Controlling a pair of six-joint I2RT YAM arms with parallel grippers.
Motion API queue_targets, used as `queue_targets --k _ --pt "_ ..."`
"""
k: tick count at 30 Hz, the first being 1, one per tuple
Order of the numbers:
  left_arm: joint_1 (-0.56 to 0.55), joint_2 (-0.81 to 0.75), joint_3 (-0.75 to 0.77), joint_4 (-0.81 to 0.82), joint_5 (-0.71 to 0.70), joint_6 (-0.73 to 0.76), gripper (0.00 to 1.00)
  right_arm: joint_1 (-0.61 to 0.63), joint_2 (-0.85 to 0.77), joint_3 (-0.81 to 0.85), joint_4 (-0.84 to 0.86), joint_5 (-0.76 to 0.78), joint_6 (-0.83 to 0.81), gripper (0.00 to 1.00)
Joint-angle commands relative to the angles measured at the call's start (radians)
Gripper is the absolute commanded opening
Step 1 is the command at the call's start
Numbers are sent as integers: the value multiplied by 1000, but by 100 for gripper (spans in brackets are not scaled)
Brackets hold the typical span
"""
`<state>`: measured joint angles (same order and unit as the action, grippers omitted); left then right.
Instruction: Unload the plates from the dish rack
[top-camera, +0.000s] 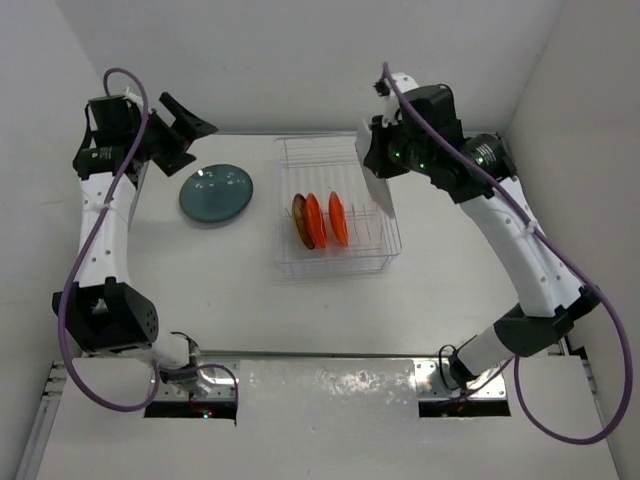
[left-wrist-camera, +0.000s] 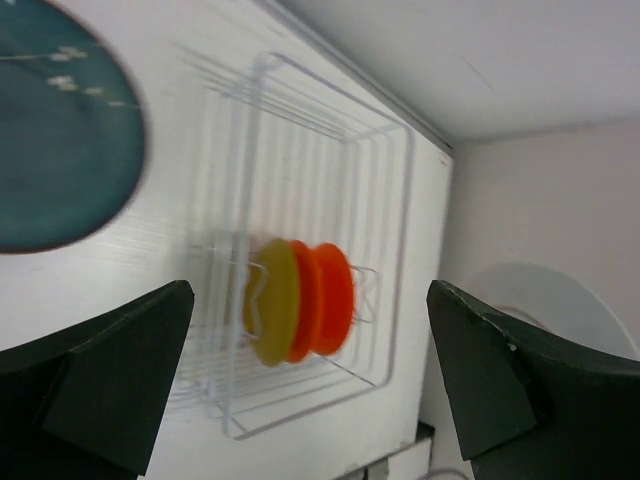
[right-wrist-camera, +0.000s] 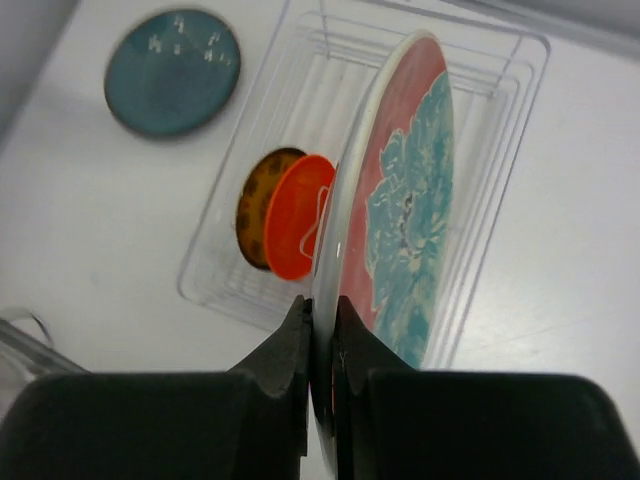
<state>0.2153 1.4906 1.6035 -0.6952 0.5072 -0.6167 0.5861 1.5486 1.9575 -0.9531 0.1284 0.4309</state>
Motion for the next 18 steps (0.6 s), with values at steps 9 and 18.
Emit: queue_targets --k 9,18 --pt "-319 -3 116 120 156 -302 100 403 -105 -230 207 462 -975 0" --pt "-467 11 52 -42 -4 -229 93 551 25 -146 301 501 -1115 0"
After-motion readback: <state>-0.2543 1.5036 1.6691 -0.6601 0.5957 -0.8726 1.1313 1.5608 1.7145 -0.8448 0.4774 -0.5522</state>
